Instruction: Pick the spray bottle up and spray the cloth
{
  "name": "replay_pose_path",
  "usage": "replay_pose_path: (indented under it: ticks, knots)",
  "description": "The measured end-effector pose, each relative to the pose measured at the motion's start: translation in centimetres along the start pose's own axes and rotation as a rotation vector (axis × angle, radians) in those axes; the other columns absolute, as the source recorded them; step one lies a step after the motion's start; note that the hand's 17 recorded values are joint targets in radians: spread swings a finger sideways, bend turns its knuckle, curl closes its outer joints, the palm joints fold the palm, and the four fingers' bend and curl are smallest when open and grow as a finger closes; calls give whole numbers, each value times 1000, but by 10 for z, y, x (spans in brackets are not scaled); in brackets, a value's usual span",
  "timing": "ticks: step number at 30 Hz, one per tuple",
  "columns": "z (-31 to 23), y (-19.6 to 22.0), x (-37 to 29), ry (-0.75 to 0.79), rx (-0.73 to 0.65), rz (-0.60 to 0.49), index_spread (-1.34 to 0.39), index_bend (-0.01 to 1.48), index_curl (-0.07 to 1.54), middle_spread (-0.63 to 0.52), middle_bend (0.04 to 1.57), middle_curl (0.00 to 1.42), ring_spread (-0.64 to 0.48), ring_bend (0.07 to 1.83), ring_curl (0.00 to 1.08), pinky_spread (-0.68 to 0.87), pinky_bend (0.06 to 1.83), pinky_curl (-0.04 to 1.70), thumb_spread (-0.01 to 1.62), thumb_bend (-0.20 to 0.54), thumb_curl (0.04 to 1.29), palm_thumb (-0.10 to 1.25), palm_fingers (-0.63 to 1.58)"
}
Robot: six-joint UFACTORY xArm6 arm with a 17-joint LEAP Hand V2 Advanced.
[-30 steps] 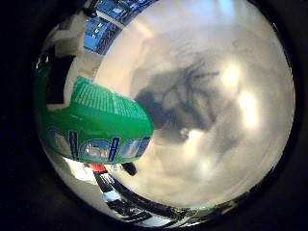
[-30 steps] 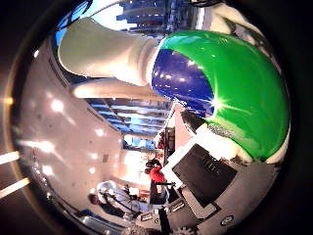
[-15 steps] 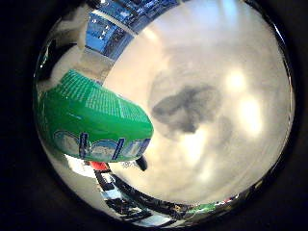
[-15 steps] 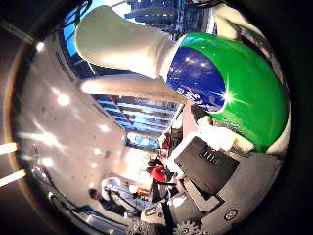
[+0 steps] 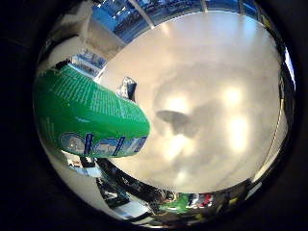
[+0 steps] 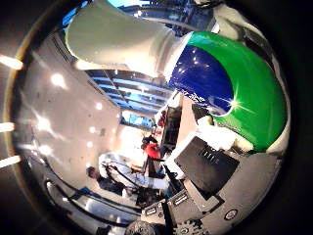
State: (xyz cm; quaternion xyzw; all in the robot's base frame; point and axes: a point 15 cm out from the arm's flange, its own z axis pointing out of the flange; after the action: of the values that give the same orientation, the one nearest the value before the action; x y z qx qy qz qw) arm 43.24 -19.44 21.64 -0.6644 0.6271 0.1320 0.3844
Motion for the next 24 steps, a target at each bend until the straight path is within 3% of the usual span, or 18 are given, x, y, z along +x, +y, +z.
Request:
replay_pose_path:
  ticks: [8,13,24]
  knots:
    - [9,20,-4,224,-123,-135,-349,1039,1156,-174,1413,934,-298,1379,997,-147,1109,1556,561,-18,880,1110,891]
    - [27,9,-20,329,-195,-244,-346,1032,1155,-173,1410,931,-299,1370,1001,-141,1102,1567,531,-20,894,1104,901]
    - [63,-21,-47,530,-320,-335,-343,1015,1159,-174,1387,928,-300,1348,1007,-127,1080,1579,492,-18,915,1107,927]
